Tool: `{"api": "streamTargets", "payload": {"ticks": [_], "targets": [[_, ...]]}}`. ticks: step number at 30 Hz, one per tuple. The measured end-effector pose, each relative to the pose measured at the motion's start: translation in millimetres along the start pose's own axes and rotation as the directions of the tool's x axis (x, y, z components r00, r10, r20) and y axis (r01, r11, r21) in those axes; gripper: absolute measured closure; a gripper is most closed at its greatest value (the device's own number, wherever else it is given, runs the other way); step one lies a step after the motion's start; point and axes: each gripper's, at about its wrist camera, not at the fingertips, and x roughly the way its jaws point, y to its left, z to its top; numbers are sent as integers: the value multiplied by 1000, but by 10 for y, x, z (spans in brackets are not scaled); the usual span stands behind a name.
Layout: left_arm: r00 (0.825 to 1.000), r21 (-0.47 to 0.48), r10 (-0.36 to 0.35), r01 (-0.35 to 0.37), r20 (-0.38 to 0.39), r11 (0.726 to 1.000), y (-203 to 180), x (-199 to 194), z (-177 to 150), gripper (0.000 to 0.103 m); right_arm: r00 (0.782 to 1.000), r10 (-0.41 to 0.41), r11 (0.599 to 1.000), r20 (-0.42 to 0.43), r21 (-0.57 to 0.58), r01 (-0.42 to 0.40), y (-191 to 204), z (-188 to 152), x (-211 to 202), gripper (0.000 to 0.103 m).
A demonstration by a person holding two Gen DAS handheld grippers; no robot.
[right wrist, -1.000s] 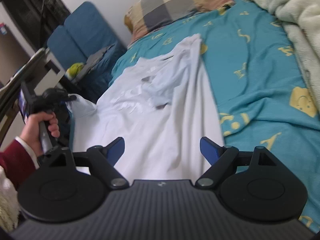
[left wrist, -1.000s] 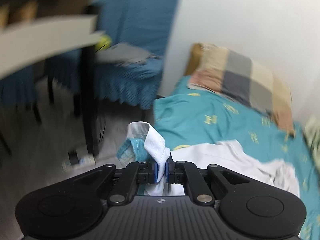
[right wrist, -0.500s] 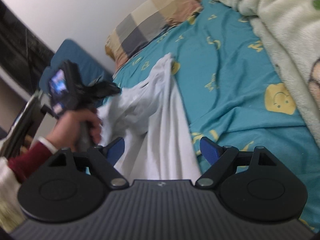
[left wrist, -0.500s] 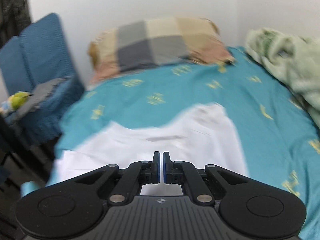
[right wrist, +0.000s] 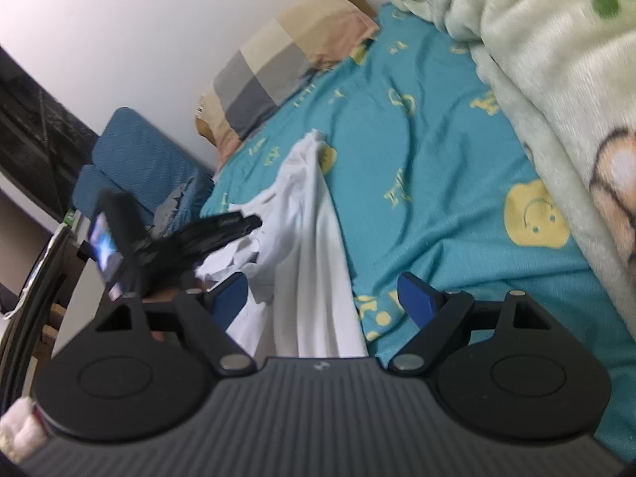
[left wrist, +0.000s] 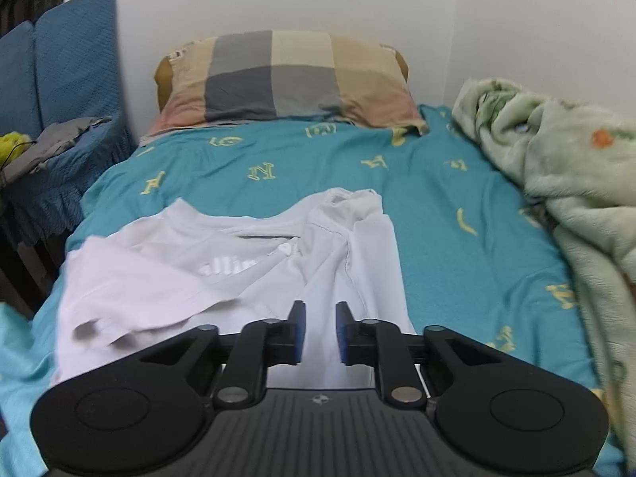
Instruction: Fold clothes
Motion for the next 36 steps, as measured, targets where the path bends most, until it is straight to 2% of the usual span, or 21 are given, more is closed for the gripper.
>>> {"api": "streamTargets", "payload": {"ticks": [2, 4, 9, 13, 16, 20, 22, 24, 26, 28, 30, 31, 33, 36], "targets": [[1000, -27, 13, -12, 20, 1000, 70, -336, -63, 72, 1000, 4, 999, 23, -49, -3, 65, -2, -60, 19], [999, -60, 23, -20, 44, 998, 164, -660, -142, 56, 999, 23, 995, 43, -94, -19, 133, -11, -123, 19], [994, -112, 67, -57, 87, 992, 401, -1541, -463, 50, 995, 91, 982, 42, -168, -83, 281, -46, -242, 19], [983, -90, 165, -158, 82, 983, 446, -2098, -708, 45, 982, 189, 968, -6, -170, -187, 346, -59, -381, 20], [984, -139, 153, -140, 86, 980, 545, -2348, -872, 41, 978, 206, 956, -17, -210, -205, 449, -61, -446, 18], [990, -170, 119, -105, 75, 980, 691, -2372, -1003, 40, 972, 222, 941, -75, -244, -234, 702, -45, -330, 18], [992, -173, 103, -90, 68, 981, 766, -2340, -1041, 40, 970, 219, 926, -104, -291, -240, 929, -36, -179, 21], [991, -151, 117, -106, 65, 983, 820, -2282, -1075, 39, 966, 221, 896, -135, -363, -256, 1186, -27, 143, 21], [991, -138, 121, -113, 56, 984, 859, -2198, -1111, 39, 960, 223, 859, -167, -433, -274, 1445, -18, 486, 21], [993, -152, 95, -83, 75, 985, 947, -2190, -1169, 39, 955, 222, 815, -199, -500, -293, 1703, -8, 829, 30], [991, -165, 67, -47, 117, 985, 1051, -2237, -1260, 39, 948, 218, 766, -231, -562, -312, 1962, 1, 1172, 29], [991, -179, 62, -40, 115, 983, 1101, -2219, -1282, 39, 941, 227, 744, -250, -579, -334, 2074, -21, 1365, 30], [994, -217, 53, -30, 98, 976, 1212, -2164, -1296, 39, 935, 218, 727, -279, -593, -347, 2247, -90, 1767, 30], [994, -219, 40, -17, 102, 976, 1288, -2110, -1320, 39, 942, 142, 712, -304, -629, -310, 2421, -243, 2351, 30]]}}
